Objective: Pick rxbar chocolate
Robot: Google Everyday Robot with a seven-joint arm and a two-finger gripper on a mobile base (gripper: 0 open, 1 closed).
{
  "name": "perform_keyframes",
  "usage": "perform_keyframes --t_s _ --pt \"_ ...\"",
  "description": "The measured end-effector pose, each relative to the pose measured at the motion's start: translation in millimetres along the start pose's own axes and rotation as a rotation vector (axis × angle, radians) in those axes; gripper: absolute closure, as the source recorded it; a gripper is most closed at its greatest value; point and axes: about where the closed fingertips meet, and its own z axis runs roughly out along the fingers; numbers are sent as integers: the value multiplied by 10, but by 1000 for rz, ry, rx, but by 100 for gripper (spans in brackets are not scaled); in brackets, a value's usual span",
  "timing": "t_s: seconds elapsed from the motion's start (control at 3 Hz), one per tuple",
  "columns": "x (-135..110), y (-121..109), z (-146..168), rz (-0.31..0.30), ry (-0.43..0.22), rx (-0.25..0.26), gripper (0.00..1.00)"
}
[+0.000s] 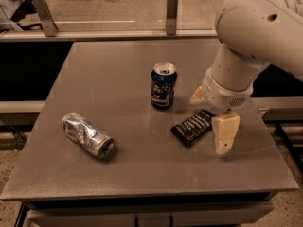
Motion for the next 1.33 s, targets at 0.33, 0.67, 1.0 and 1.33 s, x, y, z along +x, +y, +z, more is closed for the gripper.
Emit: perform_keyframes --t_s 0.33,0.67,1.0,1.33 --pt "-6 3 -1 0 0 2 42" --pt "-9 4 -2 -1 1 4 65" --pt "-13 5 -2 -2 1 5 88" --pt "-20 7 -21 -2 -17 13 100"
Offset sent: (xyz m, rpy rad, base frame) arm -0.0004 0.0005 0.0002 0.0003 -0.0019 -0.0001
